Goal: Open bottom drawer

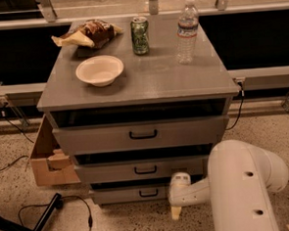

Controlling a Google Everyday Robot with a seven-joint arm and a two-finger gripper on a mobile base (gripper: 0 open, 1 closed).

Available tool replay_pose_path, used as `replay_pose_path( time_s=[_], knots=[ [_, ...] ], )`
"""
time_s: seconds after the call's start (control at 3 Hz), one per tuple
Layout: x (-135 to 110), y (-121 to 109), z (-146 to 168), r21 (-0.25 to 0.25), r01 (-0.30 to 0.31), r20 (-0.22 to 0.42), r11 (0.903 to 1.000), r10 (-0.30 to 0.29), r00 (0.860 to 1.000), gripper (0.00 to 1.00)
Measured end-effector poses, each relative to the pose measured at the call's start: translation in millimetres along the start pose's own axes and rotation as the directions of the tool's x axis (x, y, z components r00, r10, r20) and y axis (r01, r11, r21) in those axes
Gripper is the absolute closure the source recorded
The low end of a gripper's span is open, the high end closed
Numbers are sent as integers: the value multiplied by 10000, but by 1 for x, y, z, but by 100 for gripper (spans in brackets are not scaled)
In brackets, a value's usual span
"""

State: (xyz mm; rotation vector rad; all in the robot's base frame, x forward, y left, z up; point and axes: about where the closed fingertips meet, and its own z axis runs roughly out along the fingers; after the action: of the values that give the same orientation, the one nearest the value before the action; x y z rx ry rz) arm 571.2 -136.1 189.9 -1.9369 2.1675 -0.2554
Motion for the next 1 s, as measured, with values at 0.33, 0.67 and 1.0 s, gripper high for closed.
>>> replay_pose_path(
  time_s=[0.33,0.67,1.0],
  knots=[
    [-2,-11,13,-5,76,-237,10000,-76,9997,4],
    [-2,-15,21,-161,97,-438,9998,-104,9990,25],
    [5,-13,20,-428,-54,-800,9991,20,9968,48]
  ],
)
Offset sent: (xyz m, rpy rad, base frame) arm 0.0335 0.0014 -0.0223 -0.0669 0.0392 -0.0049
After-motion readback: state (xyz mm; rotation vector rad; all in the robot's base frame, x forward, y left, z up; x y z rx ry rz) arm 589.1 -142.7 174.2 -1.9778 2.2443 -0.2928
